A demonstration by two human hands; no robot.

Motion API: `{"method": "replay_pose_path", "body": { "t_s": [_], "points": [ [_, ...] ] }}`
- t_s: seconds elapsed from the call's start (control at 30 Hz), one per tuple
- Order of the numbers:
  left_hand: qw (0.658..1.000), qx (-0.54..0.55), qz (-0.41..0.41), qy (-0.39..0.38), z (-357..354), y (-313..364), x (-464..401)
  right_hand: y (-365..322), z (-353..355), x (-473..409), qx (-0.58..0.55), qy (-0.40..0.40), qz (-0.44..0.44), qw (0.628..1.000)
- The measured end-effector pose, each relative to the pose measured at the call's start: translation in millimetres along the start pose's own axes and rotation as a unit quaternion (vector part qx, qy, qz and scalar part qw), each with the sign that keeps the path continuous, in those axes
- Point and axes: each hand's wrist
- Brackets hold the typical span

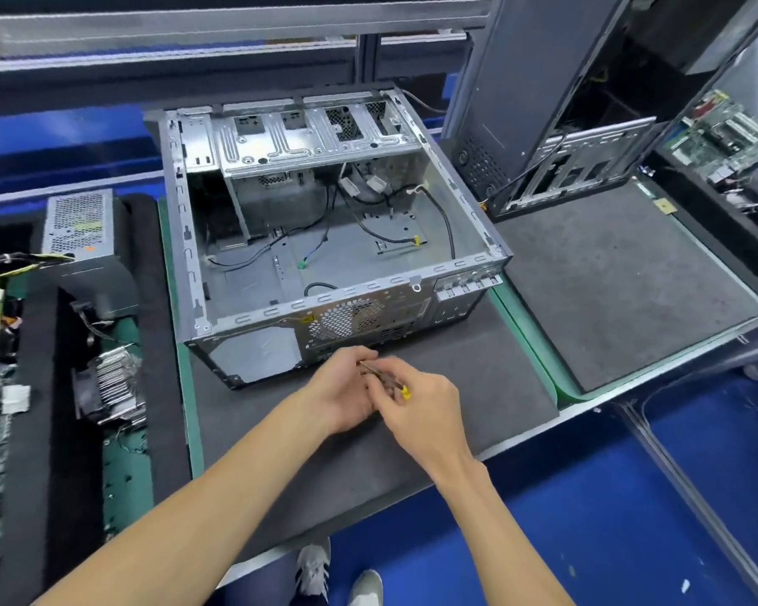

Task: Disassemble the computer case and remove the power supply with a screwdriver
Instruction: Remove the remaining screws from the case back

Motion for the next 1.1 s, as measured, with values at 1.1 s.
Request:
{"method": "replay_pose_path", "body": {
  "t_s": [1.1],
  "points": [
    [0.931, -0.038, -0.148, 0.333, 208, -56, 216, -154, -168, 68, -0.148, -0.204, 0.069, 0.965]
  ]
}}
Point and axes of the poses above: each hand's wrist, its own x-axis away from the middle knuckle, its own z-axis out of the back of the hand, y = z × x, and after that the axes turned 9 degrees about -y, right-handed
